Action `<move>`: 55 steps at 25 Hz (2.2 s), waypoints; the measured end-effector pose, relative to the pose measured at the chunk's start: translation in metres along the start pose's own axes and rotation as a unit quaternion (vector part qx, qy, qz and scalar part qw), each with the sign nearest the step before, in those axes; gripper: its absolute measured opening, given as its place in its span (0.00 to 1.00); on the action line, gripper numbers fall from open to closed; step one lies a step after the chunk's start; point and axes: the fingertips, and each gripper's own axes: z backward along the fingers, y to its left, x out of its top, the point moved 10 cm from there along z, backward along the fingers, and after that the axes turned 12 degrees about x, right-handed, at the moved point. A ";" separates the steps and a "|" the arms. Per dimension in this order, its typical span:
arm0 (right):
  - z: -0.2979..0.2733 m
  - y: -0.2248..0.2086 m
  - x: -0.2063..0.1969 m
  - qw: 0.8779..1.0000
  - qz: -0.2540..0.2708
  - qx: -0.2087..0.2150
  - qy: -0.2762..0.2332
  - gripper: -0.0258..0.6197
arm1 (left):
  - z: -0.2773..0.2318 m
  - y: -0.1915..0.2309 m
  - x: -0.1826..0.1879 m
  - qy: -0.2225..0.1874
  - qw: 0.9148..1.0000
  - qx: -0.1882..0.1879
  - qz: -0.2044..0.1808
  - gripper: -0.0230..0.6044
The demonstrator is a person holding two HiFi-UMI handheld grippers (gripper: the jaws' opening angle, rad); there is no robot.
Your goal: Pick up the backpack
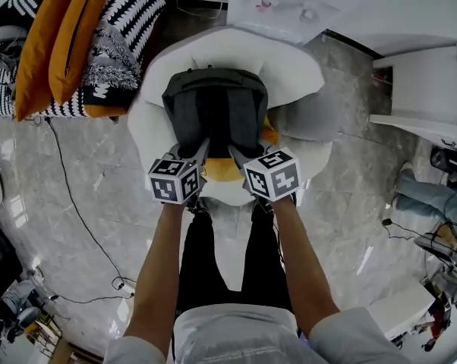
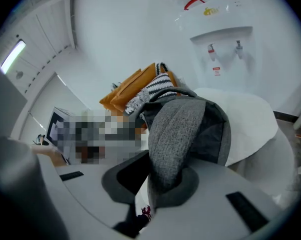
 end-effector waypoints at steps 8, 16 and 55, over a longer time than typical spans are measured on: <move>0.014 0.021 -0.013 1.000 -0.004 -0.006 0.000 0.09 | 0.024 -0.008 -0.010 0.002 1.000 -0.003 -0.004 0.13; 0.034 0.043 -0.026 1.000 -0.003 -0.011 -0.005 0.09 | 0.052 -0.019 -0.023 -0.003 1.000 -0.012 -0.007 0.13; 0.105 0.110 -0.052 0.999 0.023 -0.021 0.018 0.09 | 0.150 -0.061 -0.053 -0.016 1.000 -0.007 0.012 0.13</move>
